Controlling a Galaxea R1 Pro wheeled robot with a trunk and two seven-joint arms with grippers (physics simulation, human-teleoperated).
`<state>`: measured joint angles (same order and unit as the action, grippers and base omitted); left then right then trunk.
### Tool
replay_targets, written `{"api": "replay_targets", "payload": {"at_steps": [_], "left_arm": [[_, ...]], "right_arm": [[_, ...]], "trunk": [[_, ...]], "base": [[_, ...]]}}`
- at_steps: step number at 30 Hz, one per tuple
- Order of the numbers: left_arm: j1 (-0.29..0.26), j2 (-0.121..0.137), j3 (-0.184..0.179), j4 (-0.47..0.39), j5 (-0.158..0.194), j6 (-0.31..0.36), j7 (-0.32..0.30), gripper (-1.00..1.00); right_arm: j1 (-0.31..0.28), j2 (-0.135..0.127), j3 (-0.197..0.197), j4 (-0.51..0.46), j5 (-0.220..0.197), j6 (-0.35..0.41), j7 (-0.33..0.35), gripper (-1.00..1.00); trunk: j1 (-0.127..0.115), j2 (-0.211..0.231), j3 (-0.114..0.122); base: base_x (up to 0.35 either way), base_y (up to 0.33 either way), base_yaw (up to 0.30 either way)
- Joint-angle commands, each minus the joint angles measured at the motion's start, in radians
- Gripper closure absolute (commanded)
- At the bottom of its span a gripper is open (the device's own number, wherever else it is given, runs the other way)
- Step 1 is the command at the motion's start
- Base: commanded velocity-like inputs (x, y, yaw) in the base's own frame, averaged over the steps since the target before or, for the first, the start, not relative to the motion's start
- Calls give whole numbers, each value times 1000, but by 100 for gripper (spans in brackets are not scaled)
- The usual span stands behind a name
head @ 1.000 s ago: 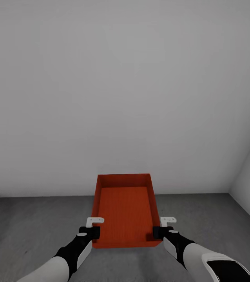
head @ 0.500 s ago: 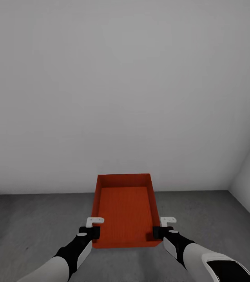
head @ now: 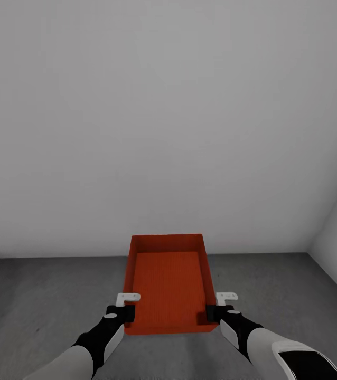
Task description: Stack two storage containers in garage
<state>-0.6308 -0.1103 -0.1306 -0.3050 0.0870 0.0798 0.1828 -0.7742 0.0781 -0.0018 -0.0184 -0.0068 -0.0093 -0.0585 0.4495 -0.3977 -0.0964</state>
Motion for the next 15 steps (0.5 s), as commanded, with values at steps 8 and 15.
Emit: {"api": "replay_targets", "payload": {"at_steps": [8, 15], "left_arm": [[-1, 1, 11, -5, -13, -38, 24, 100], [-1, 1, 11, -3, -13, -38, 24, 100]], "right_arm": [[0, -1, -23, 3, -7, -1, -52, 100], [-1, -1, -23, 3, -7, -1, -52, 100]], "trunk": [[1, -2, -15], [1, -2, -26]], "base": [[0, 0, 0], [0, 0, 0]]}}
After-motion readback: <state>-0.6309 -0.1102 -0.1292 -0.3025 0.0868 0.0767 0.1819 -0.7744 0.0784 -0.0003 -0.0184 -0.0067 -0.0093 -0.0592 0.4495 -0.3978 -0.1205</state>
